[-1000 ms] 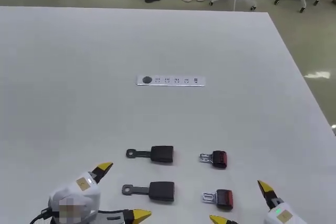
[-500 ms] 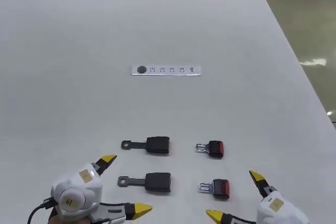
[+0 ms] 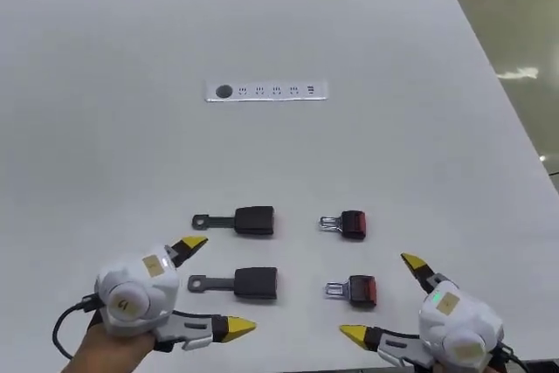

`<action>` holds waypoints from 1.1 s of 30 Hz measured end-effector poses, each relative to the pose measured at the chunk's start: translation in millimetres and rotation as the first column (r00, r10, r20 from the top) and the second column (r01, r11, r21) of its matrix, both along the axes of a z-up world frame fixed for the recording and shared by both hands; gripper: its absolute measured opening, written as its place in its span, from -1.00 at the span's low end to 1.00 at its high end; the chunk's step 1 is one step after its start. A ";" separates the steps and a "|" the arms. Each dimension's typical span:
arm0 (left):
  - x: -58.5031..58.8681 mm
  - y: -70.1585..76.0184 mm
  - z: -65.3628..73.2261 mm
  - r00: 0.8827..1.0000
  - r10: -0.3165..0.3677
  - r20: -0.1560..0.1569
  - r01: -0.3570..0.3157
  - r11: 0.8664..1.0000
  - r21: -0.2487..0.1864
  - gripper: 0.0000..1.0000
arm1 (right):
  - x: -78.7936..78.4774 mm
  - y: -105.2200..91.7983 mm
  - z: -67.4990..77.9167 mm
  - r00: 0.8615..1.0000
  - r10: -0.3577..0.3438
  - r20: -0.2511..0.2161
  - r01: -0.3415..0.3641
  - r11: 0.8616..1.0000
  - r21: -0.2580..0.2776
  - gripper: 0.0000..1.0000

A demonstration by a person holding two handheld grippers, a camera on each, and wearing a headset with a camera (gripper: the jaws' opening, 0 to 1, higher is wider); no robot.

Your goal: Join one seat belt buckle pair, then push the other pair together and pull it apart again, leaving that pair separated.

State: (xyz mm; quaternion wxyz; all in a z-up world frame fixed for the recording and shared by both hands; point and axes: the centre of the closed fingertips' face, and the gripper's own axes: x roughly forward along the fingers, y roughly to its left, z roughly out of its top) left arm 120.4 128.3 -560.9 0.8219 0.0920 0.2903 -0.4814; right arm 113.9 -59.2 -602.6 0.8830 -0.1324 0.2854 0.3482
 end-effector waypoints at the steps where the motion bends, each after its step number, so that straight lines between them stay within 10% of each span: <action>1: 0.4 -1.3 -1.1 1.000 -0.008 0.000 0.008 1.000 0.006 0.86 | 0.5 -0.2 -1.7 1.000 0.008 -0.002 -0.008 1.000 -0.003 0.84; 33: 21.8 -34.8 -75.0 0.965 -0.245 -0.099 0.255 0.961 0.108 0.59 | 15.2 1.8 -55.5 0.955 0.235 -0.179 -0.234 0.972 0.023 0.68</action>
